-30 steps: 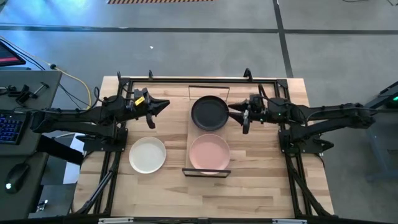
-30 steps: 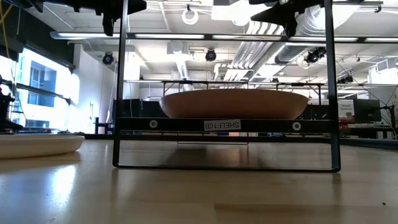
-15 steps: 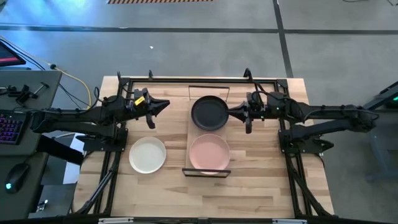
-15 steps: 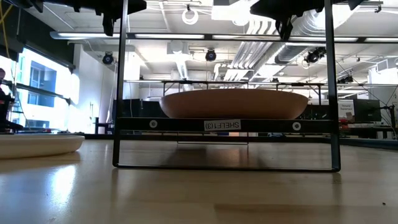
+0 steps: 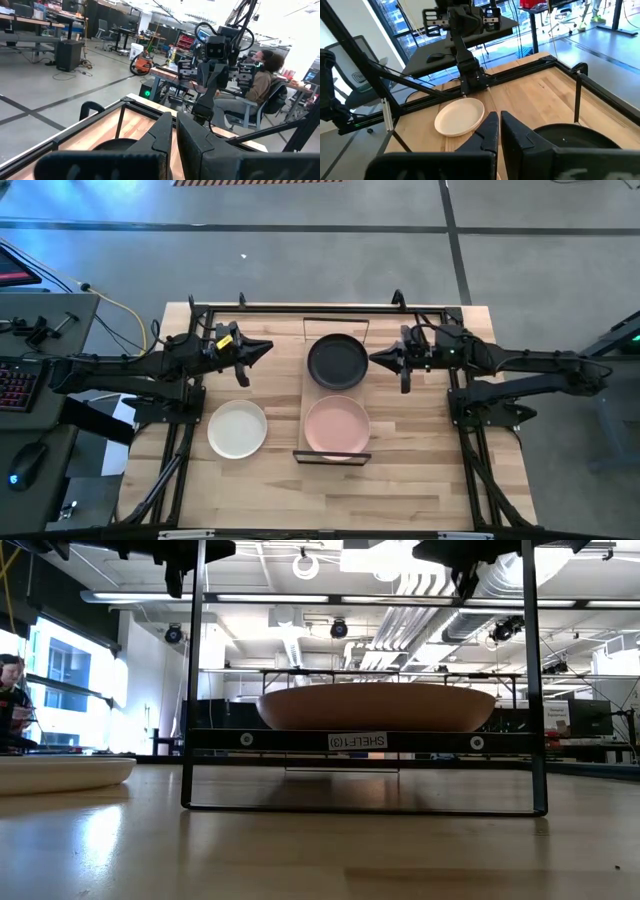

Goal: Place and stack plates onto a shelf
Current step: Stack the white plate on top of the light pink plate on the shelf

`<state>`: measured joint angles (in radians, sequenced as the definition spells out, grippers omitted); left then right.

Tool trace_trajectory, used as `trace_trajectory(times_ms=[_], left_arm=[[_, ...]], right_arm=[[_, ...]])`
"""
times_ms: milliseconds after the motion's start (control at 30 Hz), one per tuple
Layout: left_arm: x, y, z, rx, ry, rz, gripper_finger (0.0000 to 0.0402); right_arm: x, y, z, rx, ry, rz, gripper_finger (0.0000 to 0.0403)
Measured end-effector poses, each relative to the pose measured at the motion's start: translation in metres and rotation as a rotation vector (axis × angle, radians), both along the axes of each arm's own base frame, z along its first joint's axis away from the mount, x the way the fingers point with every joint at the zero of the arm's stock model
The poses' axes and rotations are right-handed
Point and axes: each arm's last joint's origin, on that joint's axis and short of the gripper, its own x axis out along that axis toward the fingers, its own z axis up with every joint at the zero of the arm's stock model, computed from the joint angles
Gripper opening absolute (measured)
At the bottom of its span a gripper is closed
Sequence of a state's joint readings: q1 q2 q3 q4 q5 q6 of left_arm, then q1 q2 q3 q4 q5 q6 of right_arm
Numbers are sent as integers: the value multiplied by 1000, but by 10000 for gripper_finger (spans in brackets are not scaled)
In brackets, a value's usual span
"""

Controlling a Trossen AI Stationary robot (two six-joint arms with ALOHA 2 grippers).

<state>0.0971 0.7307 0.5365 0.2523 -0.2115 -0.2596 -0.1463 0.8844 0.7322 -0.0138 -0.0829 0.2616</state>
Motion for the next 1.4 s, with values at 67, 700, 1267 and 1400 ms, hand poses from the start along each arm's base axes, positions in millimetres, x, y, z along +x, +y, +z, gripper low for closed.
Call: trace_trajectory(times_ms=[67, 700, 1267, 1400], left_arm=[[0, 0, 0, 0, 0, 0, 17], [0, 0, 0, -19, -6, 0, 17], [-12, 18, -39, -466, 829, 256, 129], [-12, 12, -63, -548, 1121, 204, 166]], right_arm=[[-8, 1, 3, -1, 0, -2, 0], [-23, 3, -44, 109, -45, -44, 0], [-22, 2, -44, 175, -95, -53, 0], [-22, 2, -44, 175, -95, -54, 0]])
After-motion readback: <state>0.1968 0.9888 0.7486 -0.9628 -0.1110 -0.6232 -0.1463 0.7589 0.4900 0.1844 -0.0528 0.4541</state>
